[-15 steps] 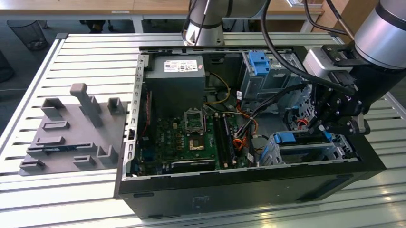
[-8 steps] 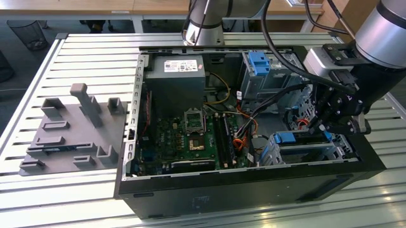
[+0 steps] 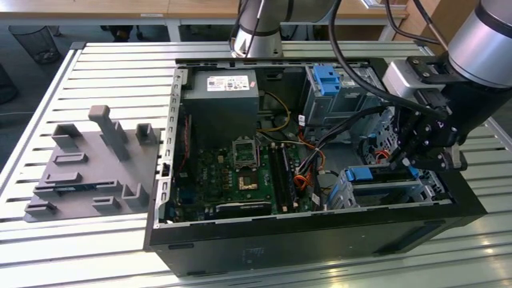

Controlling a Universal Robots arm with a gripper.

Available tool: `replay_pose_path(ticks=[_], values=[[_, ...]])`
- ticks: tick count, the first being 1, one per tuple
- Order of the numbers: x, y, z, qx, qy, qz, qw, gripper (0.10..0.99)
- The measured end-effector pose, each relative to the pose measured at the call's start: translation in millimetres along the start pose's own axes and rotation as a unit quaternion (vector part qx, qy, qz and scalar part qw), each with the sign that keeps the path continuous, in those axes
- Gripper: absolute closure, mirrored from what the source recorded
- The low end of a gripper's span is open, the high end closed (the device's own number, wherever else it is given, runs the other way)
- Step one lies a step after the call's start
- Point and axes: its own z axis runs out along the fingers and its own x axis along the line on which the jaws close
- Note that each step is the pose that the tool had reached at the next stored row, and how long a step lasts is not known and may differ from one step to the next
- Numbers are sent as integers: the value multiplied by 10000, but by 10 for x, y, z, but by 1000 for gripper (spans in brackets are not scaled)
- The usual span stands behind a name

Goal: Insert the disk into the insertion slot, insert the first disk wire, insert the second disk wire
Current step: 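Insert the first disk wire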

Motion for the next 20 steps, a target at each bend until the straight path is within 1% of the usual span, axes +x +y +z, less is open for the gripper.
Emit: replay_pose_path(ticks=[15, 20], values=[[1, 0, 48, 1, 0, 25, 10000, 922], [1, -1, 50, 0, -1, 27, 10000, 922]])
